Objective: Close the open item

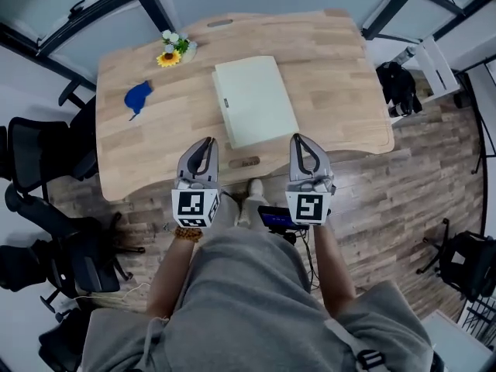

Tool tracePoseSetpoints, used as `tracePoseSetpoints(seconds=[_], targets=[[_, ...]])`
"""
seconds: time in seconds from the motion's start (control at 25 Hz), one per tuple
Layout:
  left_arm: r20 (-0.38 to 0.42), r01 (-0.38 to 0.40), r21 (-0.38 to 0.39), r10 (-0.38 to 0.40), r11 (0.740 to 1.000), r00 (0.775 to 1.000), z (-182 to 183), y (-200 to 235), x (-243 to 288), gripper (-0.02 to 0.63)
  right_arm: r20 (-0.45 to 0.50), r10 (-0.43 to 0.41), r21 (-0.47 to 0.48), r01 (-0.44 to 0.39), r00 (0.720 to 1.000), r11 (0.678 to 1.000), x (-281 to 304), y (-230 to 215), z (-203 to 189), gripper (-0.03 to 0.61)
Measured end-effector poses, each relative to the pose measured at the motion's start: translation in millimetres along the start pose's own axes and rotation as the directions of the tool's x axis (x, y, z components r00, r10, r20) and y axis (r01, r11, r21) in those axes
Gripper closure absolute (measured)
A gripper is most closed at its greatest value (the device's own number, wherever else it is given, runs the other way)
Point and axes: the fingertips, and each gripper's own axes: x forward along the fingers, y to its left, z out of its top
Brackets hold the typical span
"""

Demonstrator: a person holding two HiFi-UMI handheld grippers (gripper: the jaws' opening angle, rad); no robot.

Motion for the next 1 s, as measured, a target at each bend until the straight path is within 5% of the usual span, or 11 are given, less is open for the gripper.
tracePoseSetpoints(seconds=[0.36,0.6,1.0], targets=[[-0.165,-0.015,-0.188,-0.017,0.982,0.986,-75.7,14.2,47.9,0.582,-0.026,0.055,0.007,-0.055,0.998,0.998,24.1,1.7,-21.3,0.568],[-0.281,-0.01,-0.406,-0.115,0.914,0.953,-146.9,16.5,81.4,0.541,-0.035,0.05,-0.052,-0.052,0.998,0.997,37.2,0.5,-19.7,0.568],[-0.367,0.0,-0.526,-0.228,0.85,0.902,-201.3,10.4,119.3,0.488,-0.069,-0.004,-0.108,-0.004,0.998,0.994,51.2,-13.9,-19.3,0.568]])
